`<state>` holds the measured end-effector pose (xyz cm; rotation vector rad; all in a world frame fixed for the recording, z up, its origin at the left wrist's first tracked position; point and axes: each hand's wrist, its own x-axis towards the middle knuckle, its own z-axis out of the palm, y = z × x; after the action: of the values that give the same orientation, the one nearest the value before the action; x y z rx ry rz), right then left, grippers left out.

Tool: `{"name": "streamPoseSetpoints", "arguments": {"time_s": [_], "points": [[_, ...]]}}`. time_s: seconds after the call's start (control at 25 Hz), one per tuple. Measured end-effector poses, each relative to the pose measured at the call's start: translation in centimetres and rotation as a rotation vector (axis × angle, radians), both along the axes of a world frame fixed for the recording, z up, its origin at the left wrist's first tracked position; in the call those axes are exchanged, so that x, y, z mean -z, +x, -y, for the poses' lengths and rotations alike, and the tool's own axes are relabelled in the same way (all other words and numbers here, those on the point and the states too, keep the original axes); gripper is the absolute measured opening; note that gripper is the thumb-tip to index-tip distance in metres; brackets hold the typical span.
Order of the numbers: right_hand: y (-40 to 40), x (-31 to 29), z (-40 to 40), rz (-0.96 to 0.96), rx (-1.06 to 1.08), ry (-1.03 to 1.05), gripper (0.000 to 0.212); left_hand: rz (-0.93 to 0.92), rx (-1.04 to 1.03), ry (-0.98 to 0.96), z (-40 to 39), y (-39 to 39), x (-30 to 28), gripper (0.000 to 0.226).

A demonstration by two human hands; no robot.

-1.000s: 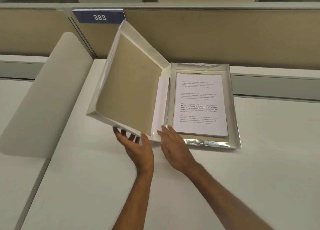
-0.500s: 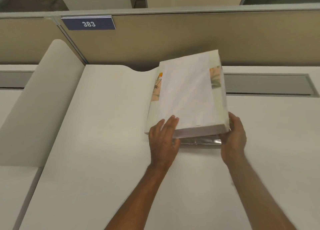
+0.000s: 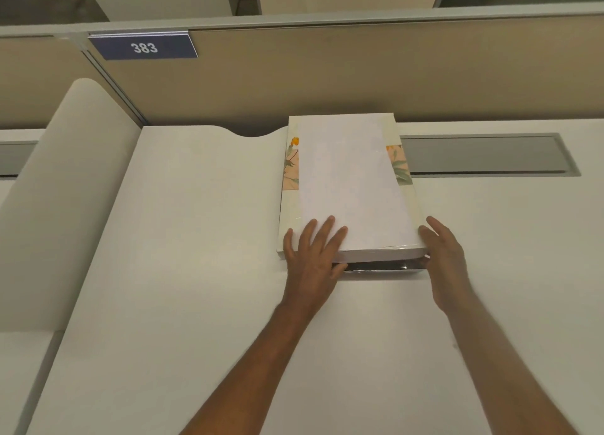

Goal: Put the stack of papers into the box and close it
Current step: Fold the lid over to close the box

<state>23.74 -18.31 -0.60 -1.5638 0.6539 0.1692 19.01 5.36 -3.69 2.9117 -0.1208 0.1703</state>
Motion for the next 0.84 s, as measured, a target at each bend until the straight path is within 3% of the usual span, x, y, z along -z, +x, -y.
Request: {"name": "streamPoseSetpoints", "arguments": {"time_s": [0.2, 0.4, 0.48, 0.64, 0.84], "points": [[-1.5, -0.2, 0.7, -0.078, -0.123, -0.211, 0.049, -0.154, -0.301, -0.183, -1.0, -3.0, 0.2, 0.098], [0.0, 0.2, 0.0, -0.065, -0.173, -0.398, 0.049, -0.175, -0.268, -0.429, -1.3, -2.7, -0.5, 0.092], [-0.3, 0.6, 0.1, -0.126, -0.155, -0.453, 0.048, -0.177, -0.251, -0.426, -1.0, -3.0, -0.8, 0.088], [-0.9, 0.7, 0.0, -0.081, -0.127, -0.364, 0.029, -0.175, -0.253, -0.386, -1.0, -3.0, -0.9, 0.086], [-1.4, 1.2, 0.6, -0.087, -0.174, -0.404, 0.034, -0.204, -0.257, -0.298, -1.0, -3.4, 0.0, 0.083]]}}
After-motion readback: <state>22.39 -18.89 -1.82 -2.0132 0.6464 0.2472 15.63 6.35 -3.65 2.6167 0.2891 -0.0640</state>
